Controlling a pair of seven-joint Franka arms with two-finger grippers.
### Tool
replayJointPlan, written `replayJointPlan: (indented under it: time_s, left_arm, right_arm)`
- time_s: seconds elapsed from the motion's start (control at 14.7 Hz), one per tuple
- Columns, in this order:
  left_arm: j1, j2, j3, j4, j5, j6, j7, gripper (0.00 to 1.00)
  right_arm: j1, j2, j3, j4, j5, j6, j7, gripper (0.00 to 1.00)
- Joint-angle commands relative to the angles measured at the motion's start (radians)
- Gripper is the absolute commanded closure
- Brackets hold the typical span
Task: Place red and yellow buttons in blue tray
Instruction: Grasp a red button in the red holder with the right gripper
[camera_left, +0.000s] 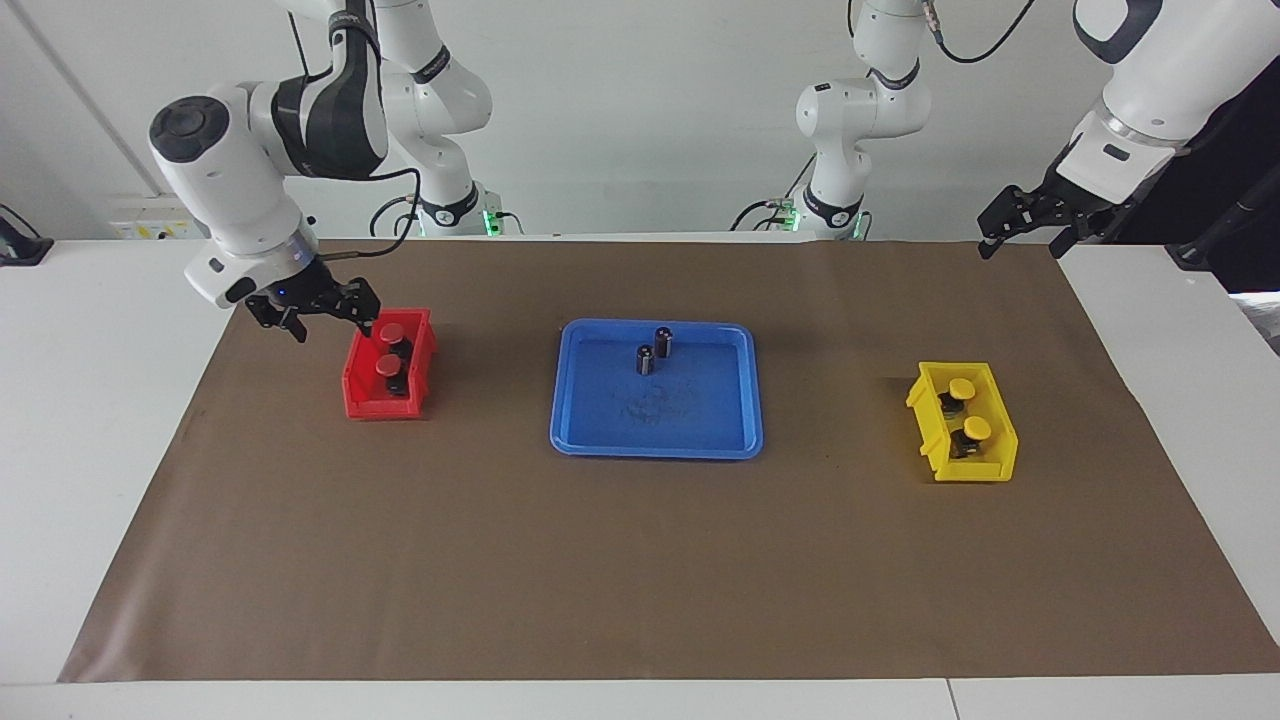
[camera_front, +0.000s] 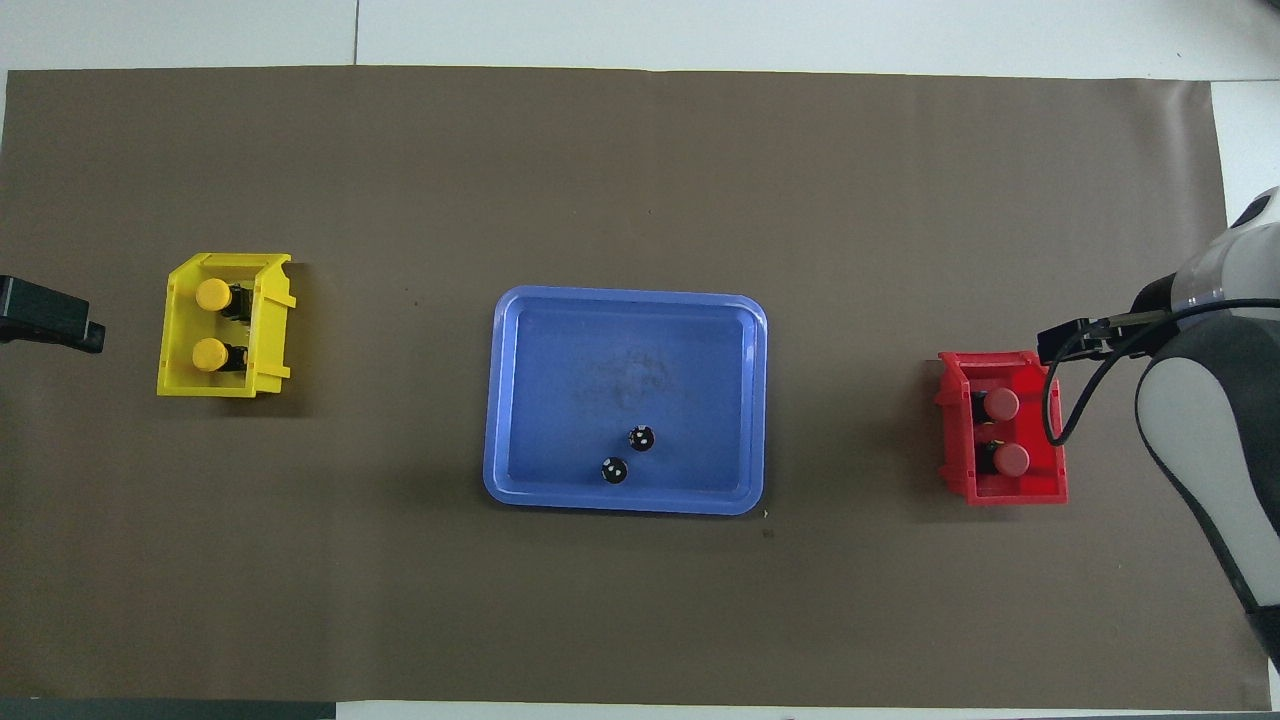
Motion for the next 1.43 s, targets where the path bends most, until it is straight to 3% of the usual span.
replayJointPlan:
  time_s: [0.0,0.27,0.81,1.36]
  left_arm:
    - [0.006,-0.028,0.000,-0.029,-0.009,-0.001,0.007,0.00]
    - [0.015,-0.028,0.000,-0.029,-0.009,-0.003,0.009,0.00]
    - [0.019,-0.031,0.000,-0.038,-0.009,-0.008,0.008,0.00]
    - [0.020,-0.033,0.000,-0.043,-0.006,-0.006,0.006,0.00]
  right_arm:
    - [-0.005,-0.020,0.002,-0.083,0.014,0.085,0.001,0.10]
    - [0.002,0.003,0.002,-0.178,0.016,0.229,0.007,0.12]
    - [0.004,0.019,0.004,-0.224,0.023,0.291,0.007,0.23]
    - [0.030,0.033,0.002,-0.245,0.040,0.316,0.007,0.23]
